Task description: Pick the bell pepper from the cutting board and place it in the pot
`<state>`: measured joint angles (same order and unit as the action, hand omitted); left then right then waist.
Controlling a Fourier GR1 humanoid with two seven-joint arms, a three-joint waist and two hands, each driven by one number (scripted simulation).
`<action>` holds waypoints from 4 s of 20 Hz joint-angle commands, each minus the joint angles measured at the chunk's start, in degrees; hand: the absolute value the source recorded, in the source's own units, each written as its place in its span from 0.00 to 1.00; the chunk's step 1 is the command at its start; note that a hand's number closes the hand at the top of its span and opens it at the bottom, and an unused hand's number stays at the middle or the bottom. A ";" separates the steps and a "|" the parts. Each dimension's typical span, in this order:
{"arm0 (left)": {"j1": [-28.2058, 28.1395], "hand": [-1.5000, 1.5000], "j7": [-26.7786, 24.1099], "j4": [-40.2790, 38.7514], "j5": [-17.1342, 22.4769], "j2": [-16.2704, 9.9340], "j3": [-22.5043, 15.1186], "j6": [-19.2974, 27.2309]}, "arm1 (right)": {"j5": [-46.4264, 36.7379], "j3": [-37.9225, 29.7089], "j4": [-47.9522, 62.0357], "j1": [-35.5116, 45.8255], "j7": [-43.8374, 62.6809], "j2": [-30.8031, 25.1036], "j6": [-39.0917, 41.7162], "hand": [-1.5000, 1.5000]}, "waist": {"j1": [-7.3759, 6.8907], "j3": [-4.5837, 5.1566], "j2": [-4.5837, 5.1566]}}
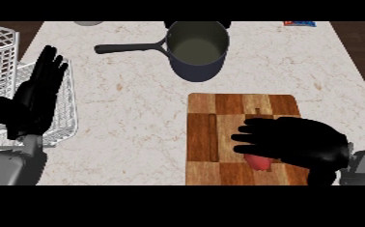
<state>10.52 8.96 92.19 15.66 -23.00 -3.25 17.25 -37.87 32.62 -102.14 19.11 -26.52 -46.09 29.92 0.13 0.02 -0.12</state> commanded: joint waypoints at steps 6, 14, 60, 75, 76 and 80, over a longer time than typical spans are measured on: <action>2.77 0.50 2.53 -0.96 -2.17 3.30 1.84 -1.33 | -11.33 0.80 1.18 -5.80 -0.13 6.64 -0.28 0.00 | -0.13 -0.02 0.12; -2.06 0.50 2.22 2.77 -3.67 3.49 4.03 -3.85 | -19.67 -1.04 5.96 -5.96 1.33 12.25 -2.01 0.00 | -0.34 -0.02 0.09; 2.64 0.50 4.33 2.05 -8.28 9.28 5.45 -8.61 | -22.80 -0.46 16.84 -4.04 40.49 46.02 -16.38 1.00 | -4.84 -0.40 0.39; 5.78 0.50 5.45 -0.90 -9.20 10.14 3.85 -8.63 | -27.48 5.21 12.14 18.77 83.13 46.08 -48.14 1.00 | -6.13 0.25 0.15; 5.63 0.50 5.57 -0.49 -9.55 11.22 2.82 -8.14 | -28.39 5.37 13.25 20.86 86.79 46.08 -48.85 1.00 | -6.03 0.24 0.03; 4.45 0.50 4.27 0.08 -9.20 11.14 2.95 -8.89 | -27.38 6.50 19.40 29.00 97.14 46.08 -53.90 1.00 | -7.64 0.22 0.47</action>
<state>15.36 13.62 91.78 6.51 -12.65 0.36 8.30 -64.91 37.93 -87.30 40.92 58.62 -0.16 -18.54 -6.56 0.21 0.08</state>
